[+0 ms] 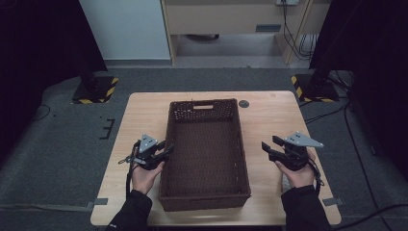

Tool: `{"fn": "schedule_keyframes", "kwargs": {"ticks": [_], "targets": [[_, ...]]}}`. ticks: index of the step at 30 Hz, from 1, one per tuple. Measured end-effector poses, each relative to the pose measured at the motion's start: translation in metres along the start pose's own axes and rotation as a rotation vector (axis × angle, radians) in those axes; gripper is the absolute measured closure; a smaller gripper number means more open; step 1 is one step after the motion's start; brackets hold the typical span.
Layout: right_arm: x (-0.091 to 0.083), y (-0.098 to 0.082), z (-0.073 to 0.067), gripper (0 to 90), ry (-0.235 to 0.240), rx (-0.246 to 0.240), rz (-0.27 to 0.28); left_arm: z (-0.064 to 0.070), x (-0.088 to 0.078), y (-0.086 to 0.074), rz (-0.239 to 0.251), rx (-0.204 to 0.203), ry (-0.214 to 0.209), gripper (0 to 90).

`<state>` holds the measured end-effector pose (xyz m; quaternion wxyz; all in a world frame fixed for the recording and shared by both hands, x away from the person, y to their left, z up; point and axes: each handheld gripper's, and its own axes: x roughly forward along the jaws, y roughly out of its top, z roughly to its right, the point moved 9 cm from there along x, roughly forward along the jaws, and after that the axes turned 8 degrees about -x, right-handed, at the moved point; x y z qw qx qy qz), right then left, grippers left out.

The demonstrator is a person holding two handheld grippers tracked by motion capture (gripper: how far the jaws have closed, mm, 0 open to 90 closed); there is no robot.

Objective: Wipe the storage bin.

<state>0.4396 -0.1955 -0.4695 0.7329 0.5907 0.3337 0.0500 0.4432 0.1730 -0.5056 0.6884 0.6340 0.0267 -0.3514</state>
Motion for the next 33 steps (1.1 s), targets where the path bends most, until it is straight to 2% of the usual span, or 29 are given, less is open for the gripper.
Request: {"fn": "schedule_keyframes", "kwargs": {"ticks": [3,12,15,19,22,26,33], "targets": [[-0.006,-0.006,0.009,44.6,-0.01,0.01,-0.014,0.0,-0.001,0.0,0.0,-0.004,0.004,61.5],[-0.024,-0.025,0.033,39.9,-0.096,0.011,-0.068,0.0,-0.002,0.0,-0.003,-0.017,0.0,61.9],[-0.029,-0.033,0.04,39.3,-0.119,0.028,-0.082,0.0,-0.002,0.0,-0.004,-0.018,0.0,61.9],[-0.033,-0.045,0.043,38.6,-0.137,0.033,-0.102,0.001,-0.002,0.0,-0.005,-0.018,0.0,61.6],[-0.035,-0.061,0.045,38.6,-0.15,0.038,-0.134,0.0,-0.002,0.0,-0.004,-0.015,0.004,60.5],[-0.038,-0.072,0.049,38.5,-0.161,0.047,-0.149,0.0,-0.002,0.0,-0.009,-0.025,0.004,60.3],[-0.042,-0.096,0.049,41.0,-0.15,0.08,-0.205,0.0,-0.001,0.0,-0.013,-0.038,0.0,59.3]]}}
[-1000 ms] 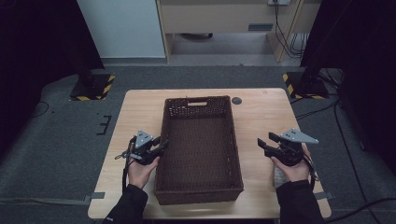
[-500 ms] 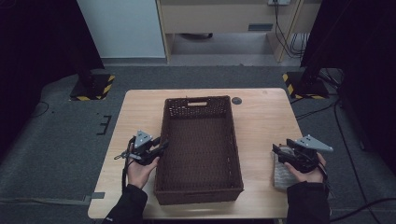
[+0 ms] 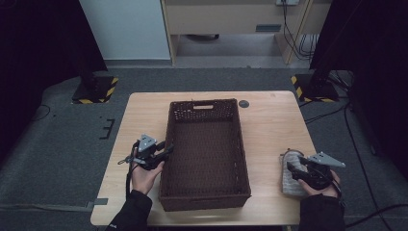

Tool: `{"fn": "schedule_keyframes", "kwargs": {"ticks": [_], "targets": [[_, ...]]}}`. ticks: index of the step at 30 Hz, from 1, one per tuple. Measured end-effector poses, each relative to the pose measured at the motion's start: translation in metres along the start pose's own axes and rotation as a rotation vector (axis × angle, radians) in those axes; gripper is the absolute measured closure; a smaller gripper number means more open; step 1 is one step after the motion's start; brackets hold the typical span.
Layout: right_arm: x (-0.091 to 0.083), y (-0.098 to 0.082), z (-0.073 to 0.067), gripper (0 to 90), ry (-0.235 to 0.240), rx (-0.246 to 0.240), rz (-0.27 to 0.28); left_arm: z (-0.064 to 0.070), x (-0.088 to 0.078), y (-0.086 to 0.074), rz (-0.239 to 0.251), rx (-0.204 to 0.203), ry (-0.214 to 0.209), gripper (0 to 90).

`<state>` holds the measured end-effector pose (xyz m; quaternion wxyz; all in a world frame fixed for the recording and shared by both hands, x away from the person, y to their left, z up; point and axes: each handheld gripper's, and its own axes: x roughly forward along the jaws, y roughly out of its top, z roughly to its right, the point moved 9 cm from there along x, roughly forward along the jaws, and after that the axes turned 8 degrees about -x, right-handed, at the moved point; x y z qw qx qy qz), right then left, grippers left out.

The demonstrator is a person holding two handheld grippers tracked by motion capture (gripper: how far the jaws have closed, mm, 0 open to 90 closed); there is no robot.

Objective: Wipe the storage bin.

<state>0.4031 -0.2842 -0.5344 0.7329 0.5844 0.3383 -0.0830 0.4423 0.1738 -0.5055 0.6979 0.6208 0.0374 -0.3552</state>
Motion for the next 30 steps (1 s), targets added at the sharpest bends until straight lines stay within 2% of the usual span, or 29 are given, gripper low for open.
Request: {"fn": "schedule_keyframes", "kwargs": {"ticks": [4,6,10,12,14,19,22,30], "targets": [[0.003,-0.011,0.005,46.9,-0.002,0.015,-0.04,0.0,0.001,0.0,-0.004,-0.013,-0.011,59.3],[0.005,-0.015,0.005,52.7,0.012,0.016,-0.059,0.0,0.001,0.0,-0.005,-0.023,-0.019,59.3],[0.009,-0.016,0.001,66.9,0.03,0.001,-0.091,0.0,0.001,0.0,-0.006,-0.029,-0.026,59.4],[0.008,-0.015,0.0,69.5,0.039,0.007,-0.099,0.0,0.001,0.0,-0.007,-0.034,-0.031,59.8],[0.006,-0.009,-0.001,70.7,0.044,0.004,-0.081,0.0,0.002,0.0,-0.008,-0.037,-0.032,60.7],[0.001,0.012,-0.005,70.6,0.065,-0.014,0.017,0.001,0.002,0.0,-0.007,-0.034,-0.03,62.2],[0.002,0.023,-0.009,70.3,0.074,-0.026,0.053,0.003,0.002,-0.001,-0.007,-0.027,-0.033,62.5],[0.011,0.049,-0.016,69.8,0.1,-0.048,0.113,0.013,0.004,-0.002,-0.011,-0.015,-0.047,62.6]]}}
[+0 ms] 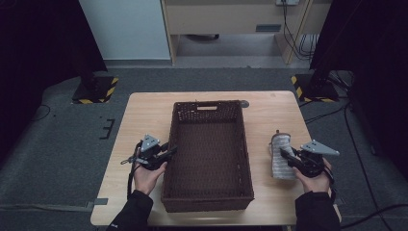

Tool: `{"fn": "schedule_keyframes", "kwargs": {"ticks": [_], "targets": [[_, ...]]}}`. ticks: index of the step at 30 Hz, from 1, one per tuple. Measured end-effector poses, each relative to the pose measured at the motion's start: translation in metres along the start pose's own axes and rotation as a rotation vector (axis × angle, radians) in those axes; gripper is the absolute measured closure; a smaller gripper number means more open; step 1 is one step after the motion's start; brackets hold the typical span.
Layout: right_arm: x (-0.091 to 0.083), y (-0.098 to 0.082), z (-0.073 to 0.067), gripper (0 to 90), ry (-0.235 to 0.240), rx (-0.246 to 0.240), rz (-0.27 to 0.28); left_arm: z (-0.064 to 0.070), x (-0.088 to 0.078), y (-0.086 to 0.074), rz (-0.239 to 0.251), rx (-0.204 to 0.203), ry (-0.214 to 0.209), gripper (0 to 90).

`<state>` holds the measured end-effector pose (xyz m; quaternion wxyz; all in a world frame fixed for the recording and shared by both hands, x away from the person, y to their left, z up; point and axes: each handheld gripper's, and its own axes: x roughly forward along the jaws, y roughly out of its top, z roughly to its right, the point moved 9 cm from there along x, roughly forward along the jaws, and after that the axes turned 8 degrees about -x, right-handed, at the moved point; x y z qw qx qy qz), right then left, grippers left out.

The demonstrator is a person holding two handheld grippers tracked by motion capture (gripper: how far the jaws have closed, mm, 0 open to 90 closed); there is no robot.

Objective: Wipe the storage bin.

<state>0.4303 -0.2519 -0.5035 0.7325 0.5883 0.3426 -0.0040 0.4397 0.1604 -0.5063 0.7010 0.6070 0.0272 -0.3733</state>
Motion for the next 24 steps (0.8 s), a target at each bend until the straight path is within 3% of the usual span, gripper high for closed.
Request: {"fn": "schedule_keyframes", "kwargs": {"ticks": [7,14,24], "targets": [[0.01,0.021,-0.001,70.0,-0.002,-0.025,0.04,0.004,0.002,0.0,-0.001,0.002,-0.005,62.5],[0.02,0.038,0.006,70.1,-0.009,-0.02,0.067,0.006,0.003,0.0,0.001,0.009,-0.005,62.4],[0.047,0.064,0.011,70.2,-0.016,-0.03,0.113,0.008,0.005,0.001,0.001,0.025,-0.005,62.6]]}}
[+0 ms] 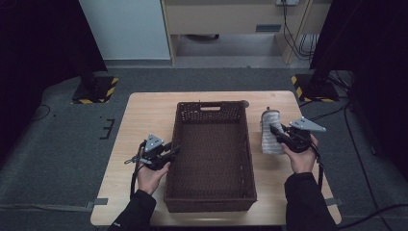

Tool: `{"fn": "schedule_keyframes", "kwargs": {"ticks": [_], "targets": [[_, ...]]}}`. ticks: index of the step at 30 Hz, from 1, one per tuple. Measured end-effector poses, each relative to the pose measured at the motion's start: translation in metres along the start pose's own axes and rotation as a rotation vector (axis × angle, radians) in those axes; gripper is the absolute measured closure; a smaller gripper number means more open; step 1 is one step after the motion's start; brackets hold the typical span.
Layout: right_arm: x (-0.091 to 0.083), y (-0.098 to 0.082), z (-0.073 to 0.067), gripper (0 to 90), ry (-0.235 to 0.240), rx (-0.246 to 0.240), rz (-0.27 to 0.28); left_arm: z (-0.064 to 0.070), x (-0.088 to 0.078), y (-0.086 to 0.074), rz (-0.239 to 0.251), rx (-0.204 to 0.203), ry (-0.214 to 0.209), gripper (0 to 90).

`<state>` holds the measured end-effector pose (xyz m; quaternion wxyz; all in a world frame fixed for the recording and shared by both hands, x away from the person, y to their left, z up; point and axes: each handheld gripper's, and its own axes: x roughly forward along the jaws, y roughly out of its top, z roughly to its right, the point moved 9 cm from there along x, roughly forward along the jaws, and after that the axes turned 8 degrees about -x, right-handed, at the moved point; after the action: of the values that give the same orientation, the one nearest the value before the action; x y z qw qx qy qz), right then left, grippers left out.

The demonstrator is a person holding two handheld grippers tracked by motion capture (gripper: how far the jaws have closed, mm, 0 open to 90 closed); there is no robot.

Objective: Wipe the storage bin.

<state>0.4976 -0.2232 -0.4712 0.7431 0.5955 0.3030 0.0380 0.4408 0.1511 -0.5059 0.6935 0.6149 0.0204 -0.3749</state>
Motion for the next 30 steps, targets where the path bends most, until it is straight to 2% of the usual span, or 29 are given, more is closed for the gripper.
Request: {"fn": "schedule_keyframes", "kwargs": {"ticks": [11,15,19,22,26,28,30], "targets": [[0.043,-0.002,0.001,70.3,-0.01,-0.027,-0.042,0.004,0.003,0.0,-0.002,0.005,-0.003,62.6],[0.063,-0.003,0.002,70.4,-0.012,-0.017,-0.049,0.005,0.002,0.0,-0.004,0.01,0.0,62.6],[0.083,-0.009,-0.003,70.4,0.0,-0.011,-0.064,0.005,0.002,0.0,-0.004,0.01,-0.001,62.4],[0.095,-0.014,-0.011,70.6,0.027,-0.016,-0.083,0.005,0.002,0.0,-0.005,0.01,-0.003,62.3],[0.099,-0.004,-0.017,72.3,0.08,0.014,-0.026,0.005,0.002,0.0,-0.005,0.009,-0.004,62.1],[0.098,0.005,-0.015,73.0,0.076,0.021,0.015,0.005,0.002,0.0,-0.005,0.01,-0.004,62.0],[0.098,0.012,-0.011,73.1,0.07,0.02,0.032,0.005,0.002,0.0,-0.004,0.01,-0.007,61.9]]}}
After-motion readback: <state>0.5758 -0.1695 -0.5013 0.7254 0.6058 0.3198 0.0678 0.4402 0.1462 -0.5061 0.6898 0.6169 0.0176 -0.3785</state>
